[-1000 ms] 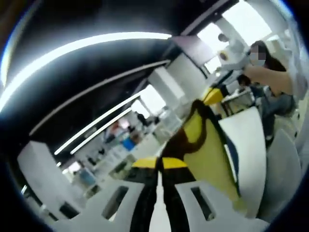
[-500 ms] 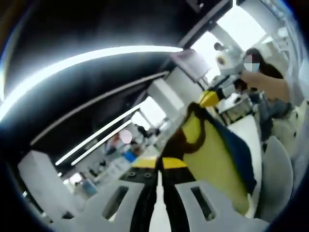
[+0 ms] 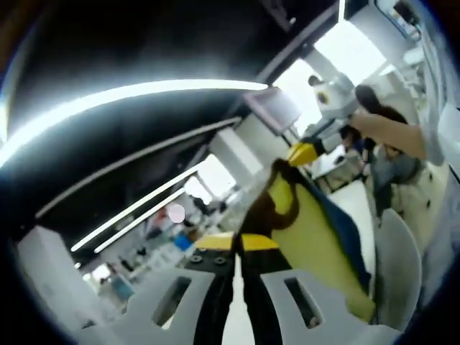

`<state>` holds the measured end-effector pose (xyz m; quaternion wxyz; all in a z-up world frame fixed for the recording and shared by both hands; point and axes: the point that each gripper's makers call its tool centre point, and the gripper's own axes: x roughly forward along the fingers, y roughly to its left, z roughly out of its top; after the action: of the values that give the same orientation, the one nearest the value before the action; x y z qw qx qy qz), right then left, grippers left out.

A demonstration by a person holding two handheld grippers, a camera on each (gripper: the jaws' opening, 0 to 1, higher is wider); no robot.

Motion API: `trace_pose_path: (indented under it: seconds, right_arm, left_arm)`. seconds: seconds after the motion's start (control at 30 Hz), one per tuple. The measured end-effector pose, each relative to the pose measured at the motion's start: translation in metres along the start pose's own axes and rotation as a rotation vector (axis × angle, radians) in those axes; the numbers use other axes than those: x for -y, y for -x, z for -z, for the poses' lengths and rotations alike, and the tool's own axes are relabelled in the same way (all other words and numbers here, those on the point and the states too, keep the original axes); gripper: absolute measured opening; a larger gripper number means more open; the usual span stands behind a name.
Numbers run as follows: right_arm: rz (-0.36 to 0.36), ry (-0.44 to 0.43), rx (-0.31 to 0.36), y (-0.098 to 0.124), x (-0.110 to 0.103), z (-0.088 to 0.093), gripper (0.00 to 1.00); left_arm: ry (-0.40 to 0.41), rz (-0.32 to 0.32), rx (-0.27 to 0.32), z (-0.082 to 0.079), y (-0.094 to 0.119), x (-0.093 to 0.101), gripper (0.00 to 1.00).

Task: Fold the garment on the visible template until the final outline fits inside the template.

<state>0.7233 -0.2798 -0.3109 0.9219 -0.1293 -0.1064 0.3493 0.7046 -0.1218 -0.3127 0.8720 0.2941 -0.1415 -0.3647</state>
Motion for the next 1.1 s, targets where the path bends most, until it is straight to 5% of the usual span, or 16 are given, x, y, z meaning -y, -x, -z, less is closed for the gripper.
trace_pose_path:
  seconds: [0.5,1.1]
  right_arm:
    - [0.027,-0.1,-0.119,-0.008,-0.02,0.063,0.03]
    - [-0.07,-0.225,-0.255,-0.053,-0.004,0.146,0.03]
  left_arm:
    - [0.103,0.101,-0.057,0.054,-0.01,0.022,0.0]
    - [0.218,0.121,-0.203,0.13,-0.053,0.02,0.0]
